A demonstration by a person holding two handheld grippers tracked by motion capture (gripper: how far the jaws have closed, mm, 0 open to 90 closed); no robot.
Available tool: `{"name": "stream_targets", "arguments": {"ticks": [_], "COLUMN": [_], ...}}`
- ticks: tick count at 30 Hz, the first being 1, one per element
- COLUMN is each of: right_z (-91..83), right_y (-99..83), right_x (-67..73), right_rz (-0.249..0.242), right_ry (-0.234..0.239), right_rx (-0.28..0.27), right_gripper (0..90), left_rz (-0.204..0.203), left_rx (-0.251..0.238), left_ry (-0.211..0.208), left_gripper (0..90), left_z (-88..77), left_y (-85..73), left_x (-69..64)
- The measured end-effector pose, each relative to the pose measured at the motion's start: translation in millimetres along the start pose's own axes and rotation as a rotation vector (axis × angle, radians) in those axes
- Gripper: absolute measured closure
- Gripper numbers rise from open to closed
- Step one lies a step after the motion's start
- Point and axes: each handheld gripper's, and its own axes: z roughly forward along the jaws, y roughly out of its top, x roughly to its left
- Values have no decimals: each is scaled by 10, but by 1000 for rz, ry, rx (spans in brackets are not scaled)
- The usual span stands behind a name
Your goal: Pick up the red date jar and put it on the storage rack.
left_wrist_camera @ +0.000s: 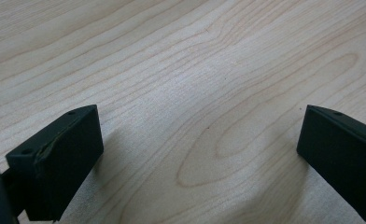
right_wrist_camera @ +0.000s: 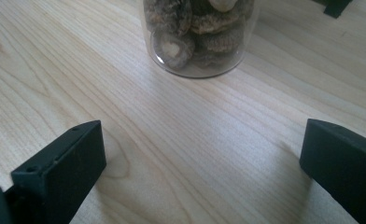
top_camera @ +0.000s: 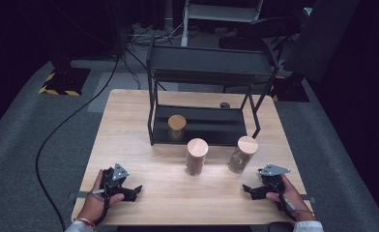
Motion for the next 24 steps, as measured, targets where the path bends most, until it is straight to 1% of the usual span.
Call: {"name": "stream_targets", "arguments": {"ticks": [2, 7, 16, 24], "right_z": [-8, -35, -182, -268], "right_y": [42, 85, 128, 179], "right_x": [4, 8, 63, 140], "right_rz": [0, 1, -22, -48], "right_ry": [1, 2, -5, 9], "right_rx": [20, 41, 11, -12], "right_gripper": [3, 24, 24, 24], "left_rz": [1, 1, 0, 0], "left_rx": [0, 0, 0, 0], "left_ry": [0, 0, 0, 0], "left_gripper": [0, 0, 0, 0], "left_z": [0, 0, 0, 0], "left_y": [0, 0, 0, 0], "left_x": [1, 1, 1, 1]}}
